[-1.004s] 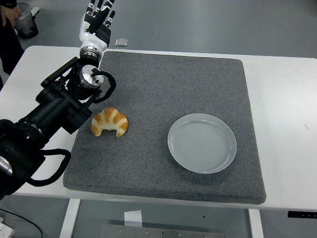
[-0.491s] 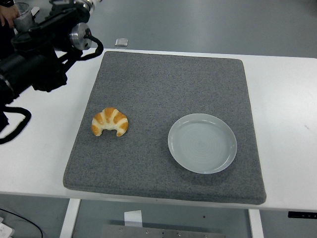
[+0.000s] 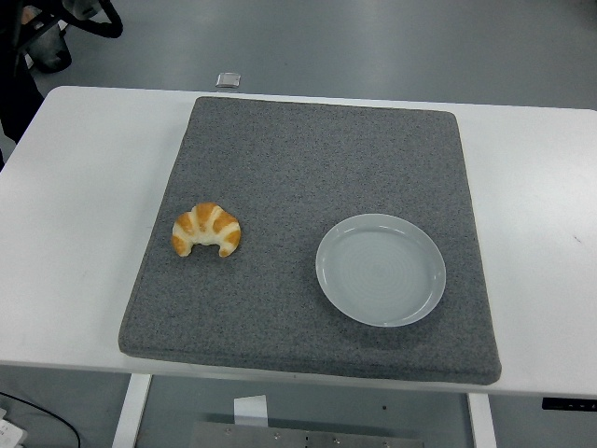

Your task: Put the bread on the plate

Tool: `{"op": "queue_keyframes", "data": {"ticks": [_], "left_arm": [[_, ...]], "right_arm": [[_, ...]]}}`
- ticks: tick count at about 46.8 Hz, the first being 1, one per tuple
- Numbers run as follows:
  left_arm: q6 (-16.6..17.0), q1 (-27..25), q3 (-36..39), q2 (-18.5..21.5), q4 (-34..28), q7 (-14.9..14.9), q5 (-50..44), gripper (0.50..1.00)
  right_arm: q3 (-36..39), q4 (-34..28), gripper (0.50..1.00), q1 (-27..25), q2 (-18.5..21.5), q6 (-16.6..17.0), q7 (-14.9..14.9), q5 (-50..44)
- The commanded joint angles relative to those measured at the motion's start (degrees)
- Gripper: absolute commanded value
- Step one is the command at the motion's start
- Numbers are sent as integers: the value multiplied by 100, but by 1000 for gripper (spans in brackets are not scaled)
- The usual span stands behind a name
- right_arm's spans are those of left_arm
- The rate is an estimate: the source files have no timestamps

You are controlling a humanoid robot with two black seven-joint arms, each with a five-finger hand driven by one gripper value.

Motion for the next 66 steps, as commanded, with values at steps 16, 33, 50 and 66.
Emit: {"op": "queue_keyframes", "data": {"ticks": [16, 33, 50, 66], "left_arm": [[-146, -883, 736, 647, -695, 154, 23, 1000], [-111, -988, 1808, 814, -2233, 110, 23, 1000], [30, -962, 2749, 849, -3077, -294, 1165, 1000], [30, -1067, 3513, 1016, -3640, -654, 2299, 1000]], "right_arm": [[0, 0, 932, -4, 0, 0, -1, 0], [0, 0, 932, 4, 0, 0, -1, 0], [0, 0, 932, -4, 0, 0, -1, 0], [0, 0, 932, -4, 0, 0, -1, 0]]}}
